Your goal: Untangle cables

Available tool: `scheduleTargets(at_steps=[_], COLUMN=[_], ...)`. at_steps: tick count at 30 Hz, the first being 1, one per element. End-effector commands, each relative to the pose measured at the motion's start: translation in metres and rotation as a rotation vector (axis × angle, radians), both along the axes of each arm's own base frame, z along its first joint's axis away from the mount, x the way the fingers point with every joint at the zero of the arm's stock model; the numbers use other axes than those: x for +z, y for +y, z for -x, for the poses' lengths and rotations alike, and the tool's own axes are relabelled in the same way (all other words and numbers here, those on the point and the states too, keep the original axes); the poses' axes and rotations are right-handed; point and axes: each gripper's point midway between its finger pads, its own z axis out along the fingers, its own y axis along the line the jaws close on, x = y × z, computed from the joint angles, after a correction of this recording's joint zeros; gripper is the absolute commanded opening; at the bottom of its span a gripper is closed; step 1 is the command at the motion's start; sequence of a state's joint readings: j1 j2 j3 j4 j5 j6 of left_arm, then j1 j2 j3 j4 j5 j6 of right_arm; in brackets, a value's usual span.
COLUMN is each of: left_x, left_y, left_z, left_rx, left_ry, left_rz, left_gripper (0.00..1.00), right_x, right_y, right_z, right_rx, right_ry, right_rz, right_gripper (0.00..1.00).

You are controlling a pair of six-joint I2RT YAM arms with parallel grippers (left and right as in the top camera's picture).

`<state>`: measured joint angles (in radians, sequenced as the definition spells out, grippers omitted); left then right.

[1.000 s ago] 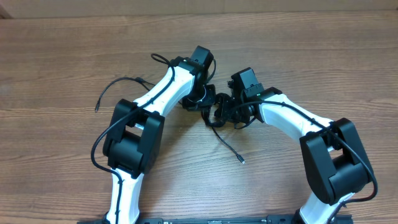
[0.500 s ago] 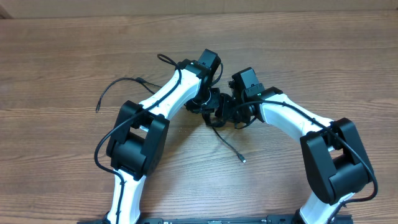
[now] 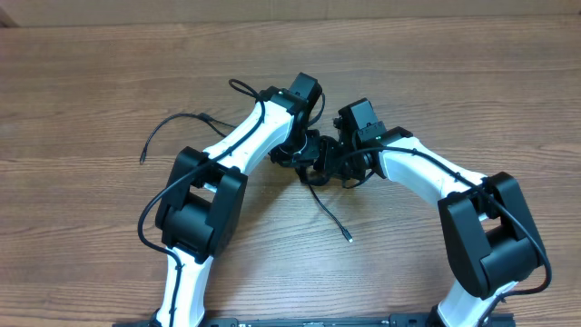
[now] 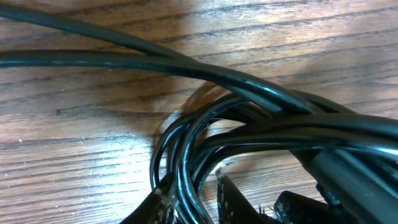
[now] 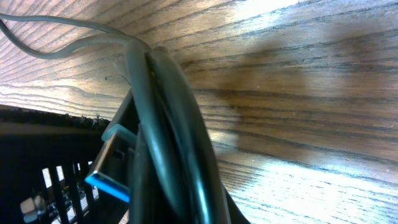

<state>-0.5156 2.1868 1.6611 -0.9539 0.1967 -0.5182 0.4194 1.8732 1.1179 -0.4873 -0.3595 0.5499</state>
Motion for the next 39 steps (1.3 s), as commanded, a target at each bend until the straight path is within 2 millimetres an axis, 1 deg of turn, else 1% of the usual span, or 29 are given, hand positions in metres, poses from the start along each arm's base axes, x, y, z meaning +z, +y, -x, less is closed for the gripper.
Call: scheduleTargets(at_steps=[1, 5, 10, 14, 15, 16, 17, 19, 23, 27, 30, 32, 35, 39], left_x=[-0.007, -0.009, -0.017, -0.03, -0.034, -0.037, -0.042, -0.042, -0.017, 0.018, 0.037, 0.041, 0.041, 0.042], left_y=[0.005, 0.0, 0.005, 0.007, 0.007, 0.007, 0.007, 0.008, 0.012, 0.005, 0.009, 0.02, 0.038, 0.062], left_z=[0.001, 0.004, 0.005, 0.009, 0.01, 0.01, 0.011, 0.01, -0.005, -0.018, -0.026, -0.033, -0.041, -0.051], left_rx=[0.008, -0.005, 0.008, 0.006, 0.005, 0.005, 0.004, 0.007, -0.008, -0.032, -0.011, 0.02, 0.067, 0.073], left_ry=[0.007, 0.008, 0.013, 0.042, 0.049, 0.054, 0.06, 0.065, 0.03, 0.012, 0.009, 0.011, 0.019, 0.0], left_rz=[-0.031, -0.035, -0.069, -0.086, -0.091, -0.094, -0.097, -0.093, -0.033, 0.13, 0.226, 0.254, 0.274, 0.293], left_gripper=[0.21, 0.14, 0.14, 0.13, 0.1, 0.05, 0.04, 0.04, 0.04, 0.04, 0.04, 0.04, 0.04, 0.04], right_x=[0.004, 0.004, 0.004, 0.004, 0.004, 0.004, 0.004, 0.004, 0.004, 0.004, 0.004, 0.004, 0.004, 0.004], right_y=[0.0, 0.0, 0.0, 0.0, 0.0, 0.0, 0.0, 0.0, 0.0, 0.0, 0.0, 0.0, 0.0, 0.0], right_z=[-0.001, -0.001, -0.001, -0.001, -0.001, -0.001, -0.001, -0.001, -0.001, -0.001, -0.001, -0.001, -0.001, -0.001], right_rx=[-0.002, -0.002, -0.002, -0.002, -0.002, -0.002, -0.002, -0.002, -0.002, -0.002, -0.002, -0.002, -0.002, -0.002], right_ry=[-0.013, -0.013, -0.013, -0.013, -0.013, -0.013, -0.013, -0.013, -0.013, -0.013, -0.013, -0.013, -0.013, -0.013], right_rz=[-0.006, -0.006, -0.006, -0.006, -0.006, -0.006, -0.006, -0.006, -0.006, -0.006, -0.006, -0.006, -0.006, -0.006], right_gripper=[0.04, 0.04, 0.04, 0.04, 0.04, 0.04, 0.04, 0.04, 0.04, 0.04, 0.04, 0.04, 0.04, 0.04])
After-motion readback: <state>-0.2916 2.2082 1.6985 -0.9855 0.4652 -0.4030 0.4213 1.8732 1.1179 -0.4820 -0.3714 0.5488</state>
